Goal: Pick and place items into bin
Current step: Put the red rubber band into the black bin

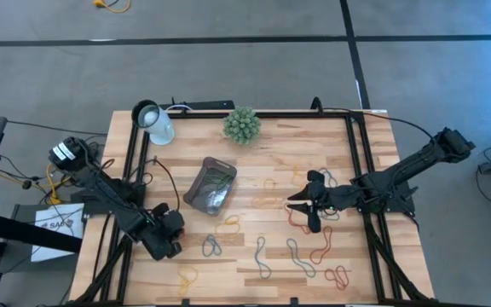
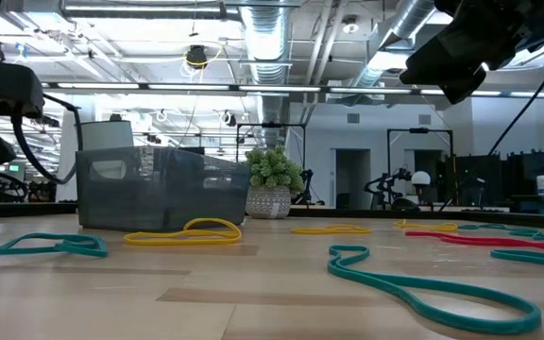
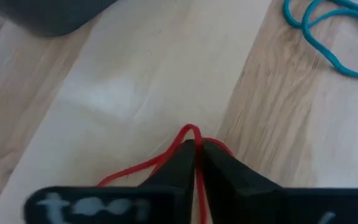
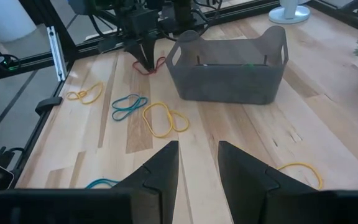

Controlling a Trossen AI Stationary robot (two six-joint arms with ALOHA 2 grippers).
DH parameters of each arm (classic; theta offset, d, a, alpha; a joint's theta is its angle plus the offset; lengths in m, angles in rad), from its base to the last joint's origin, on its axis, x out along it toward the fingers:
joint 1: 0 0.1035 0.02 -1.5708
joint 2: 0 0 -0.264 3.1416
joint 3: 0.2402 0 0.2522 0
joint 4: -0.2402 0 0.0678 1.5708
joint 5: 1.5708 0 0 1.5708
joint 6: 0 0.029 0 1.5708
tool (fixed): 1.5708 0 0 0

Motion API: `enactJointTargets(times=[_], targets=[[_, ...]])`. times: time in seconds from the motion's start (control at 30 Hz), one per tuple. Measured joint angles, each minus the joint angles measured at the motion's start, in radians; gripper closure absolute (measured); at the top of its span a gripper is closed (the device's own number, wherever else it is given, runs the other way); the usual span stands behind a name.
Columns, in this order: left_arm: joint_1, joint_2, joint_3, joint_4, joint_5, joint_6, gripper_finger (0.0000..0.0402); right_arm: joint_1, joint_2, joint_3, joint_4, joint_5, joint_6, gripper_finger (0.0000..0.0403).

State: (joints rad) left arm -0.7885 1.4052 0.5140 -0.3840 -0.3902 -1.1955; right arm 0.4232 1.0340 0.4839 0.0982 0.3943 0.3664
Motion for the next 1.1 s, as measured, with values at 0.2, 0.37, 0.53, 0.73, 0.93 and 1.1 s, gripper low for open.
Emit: enactJointTargets(times=[0.2, 0.37, 0.53, 0.73, 0.93, 1.1], targets=[[0.001, 0.006, 0.058, -0.091, 0.002, 0.000, 0.0399, 0.000, 0.000, 0.000, 0.000, 0.000, 0.000, 0.0296], [0.001, 0.005, 0.237, -0.330, -0.007, 0.039, 0.0400, 0.000, 0.000, 0.000, 0.000, 0.000, 0.000, 0.0296], [0.001, 0.004, 0.492, -0.623, -0.102, 0.127, 0.0401, 0.000, 0.000, 0.000, 0.000, 0.000, 0.000, 0.0296], [0.000, 0.003, 0.750, -0.904, -0.256, 0.224, 0.0401, 0.000, 0.000, 0.000, 0.000, 0.000, 0.000, 0.0296], [0.027, 0.002, 0.901, -1.114, -0.415, 0.286, 0.0401, 0.000, 0.000, 0.000, 0.000, 0.000, 0.000, 0.0296], [0.086, 0.002, 0.923, -1.153, -0.461, 0.332, 0.0401, 0.000, 0.000, 0.000, 0.000, 0.000, 0.000, 0.0296]])
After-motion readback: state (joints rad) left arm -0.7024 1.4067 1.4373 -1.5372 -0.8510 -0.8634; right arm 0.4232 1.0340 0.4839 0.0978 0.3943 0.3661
